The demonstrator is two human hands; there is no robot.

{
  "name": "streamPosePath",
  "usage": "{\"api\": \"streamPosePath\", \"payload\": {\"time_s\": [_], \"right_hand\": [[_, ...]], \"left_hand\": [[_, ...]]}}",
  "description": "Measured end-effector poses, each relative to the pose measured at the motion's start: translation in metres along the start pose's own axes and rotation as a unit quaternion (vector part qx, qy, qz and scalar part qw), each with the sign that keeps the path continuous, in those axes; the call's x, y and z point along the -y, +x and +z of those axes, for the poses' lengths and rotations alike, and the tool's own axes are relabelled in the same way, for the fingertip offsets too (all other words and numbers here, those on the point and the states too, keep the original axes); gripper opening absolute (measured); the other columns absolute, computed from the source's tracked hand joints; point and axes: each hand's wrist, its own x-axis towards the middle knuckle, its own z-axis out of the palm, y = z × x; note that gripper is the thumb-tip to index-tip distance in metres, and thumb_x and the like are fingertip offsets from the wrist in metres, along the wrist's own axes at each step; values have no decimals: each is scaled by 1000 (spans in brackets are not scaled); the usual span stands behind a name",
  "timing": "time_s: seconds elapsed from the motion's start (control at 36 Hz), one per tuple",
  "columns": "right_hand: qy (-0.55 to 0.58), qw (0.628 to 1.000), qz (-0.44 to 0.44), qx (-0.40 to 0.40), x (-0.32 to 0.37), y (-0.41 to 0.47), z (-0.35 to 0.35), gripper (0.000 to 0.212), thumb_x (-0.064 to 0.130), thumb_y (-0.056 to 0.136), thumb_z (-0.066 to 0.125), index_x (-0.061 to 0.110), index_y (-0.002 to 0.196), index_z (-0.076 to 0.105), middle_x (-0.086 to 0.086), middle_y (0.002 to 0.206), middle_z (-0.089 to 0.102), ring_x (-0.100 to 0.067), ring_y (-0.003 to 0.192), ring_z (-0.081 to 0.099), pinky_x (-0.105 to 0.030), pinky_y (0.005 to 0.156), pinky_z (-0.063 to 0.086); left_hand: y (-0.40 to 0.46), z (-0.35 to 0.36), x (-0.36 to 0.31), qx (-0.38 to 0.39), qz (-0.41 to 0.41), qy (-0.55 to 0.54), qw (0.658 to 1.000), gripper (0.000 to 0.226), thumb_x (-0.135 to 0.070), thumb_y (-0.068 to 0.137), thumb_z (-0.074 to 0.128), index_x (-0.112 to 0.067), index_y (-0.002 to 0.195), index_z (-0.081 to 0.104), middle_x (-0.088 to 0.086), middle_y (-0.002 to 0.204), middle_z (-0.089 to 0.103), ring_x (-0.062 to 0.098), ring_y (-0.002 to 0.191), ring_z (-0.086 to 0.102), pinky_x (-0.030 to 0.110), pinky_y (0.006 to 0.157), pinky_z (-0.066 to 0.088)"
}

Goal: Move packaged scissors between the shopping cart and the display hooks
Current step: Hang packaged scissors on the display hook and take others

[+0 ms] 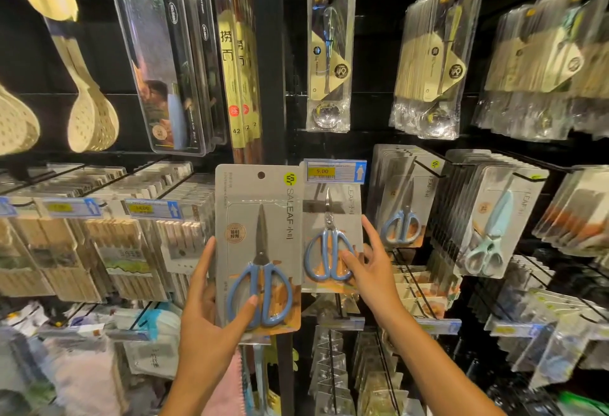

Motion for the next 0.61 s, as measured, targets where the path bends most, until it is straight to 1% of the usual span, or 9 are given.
{"api": "streamPosePath", "payload": {"time_s": [0.14, 0.19, 0.22, 0.28, 0.33, 0.44, 0.5, 0.56, 0.61], "right_hand": [[-40, 999, 13, -19, -20, 27, 4, 71, 25, 100, 62, 57, 151, 23, -36, 115, 56, -56, 100, 56, -66, 74, 53], [-52, 998, 25, -19, -24, 36, 6, 69, 23, 102, 60, 44, 156, 22, -27, 111, 63, -42, 98, 64, -57, 82, 57], [-60, 998, 30, -15, -27, 42, 6, 67, 22, 102, 59, 37, 158, 24, -15, 108, 68, -28, 95, 68, -47, 82, 60], [-69, 997, 42, -12, -35, 56, 8, 60, 21, 103, 57, 30, 156, 30, 4, 119, 67, -8, 101, 66, -35, 86, 59], [-84, 994, 62, -19, -43, 71, 10, 52, 27, 102, 57, 26, 151, 39, 4, 126, 65, -11, 110, 65, -37, 94, 57], [-143, 983, 107, -45, -69, 97, 13, 29, 41, 100, 57, 21, 121, 59, -7, 103, 68, -28, 99, 67, -52, 87, 56], [-144, 978, 139, -59, -80, 108, 15, 37, 52, 95, 59, 21, 115, 62, -3, 104, 69, -28, 99, 67, -54, 87, 56], [-156, 968, 185, -70, -85, 118, 17, 49, 57, 93, 60, 17, 119, 63, -1, 111, 68, -27, 107, 65, -47, 93, 54], [-171, 961, 206, -75, -85, 123, 19, 53, 60, 92, 59, 12, 113, 68, -4, 108, 69, -27, 103, 65, -41, 89, 52]], "left_hand": [[6, 3, 0, -3, 0, 0, 1000, 92, -10, 81, 74, -48, 152, 31, -39, 151, 34, -7, 140, 39, 16, 109, 40], [9, 4, 0, -1, -3, 8, 1000, 93, -10, 82, 75, -51, 152, 30, -37, 153, 32, -2, 144, 36, 35, 116, 36], [11, 4, 0, -1, -4, 16, 1000, 93, -12, 82, 75, -53, 152, 29, -37, 154, 31, -1, 146, 33, 42, 118, 33], [14, 6, -1, -4, -7, 26, 1000, 93, -18, 80, 75, -56, 150, 29, -38, 155, 29, -5, 146, 28, 48, 120, 29], [18, 7, -2, -8, -8, 26, 1000, 92, -20, 79, 75, -58, 150, 29, -39, 154, 29, -6, 147, 27, 51, 121, 29], [25, 8, 0, -8, -5, 35, 999, 93, -16, 81, 75, -60, 149, 28, -39, 154, 29, -5, 147, 28, 52, 120, 32], [28, 9, 1, -7, -4, 39, 999, 94, -15, 81, 76, -60, 149, 28, -39, 155, 28, -4, 147, 28, 52, 120, 31], [30, 9, 1, -7, 0, 44, 999, 94, -15, 81, 75, -59, 149, 28, -38, 155, 28, -2, 148, 28, 51, 119, 32], [31, 9, 2, -8, 0, 45, 999, 93, -16, 82, 75, -60, 149, 28, -38, 155, 27, 2, 149, 29, 52, 119, 33]]}}
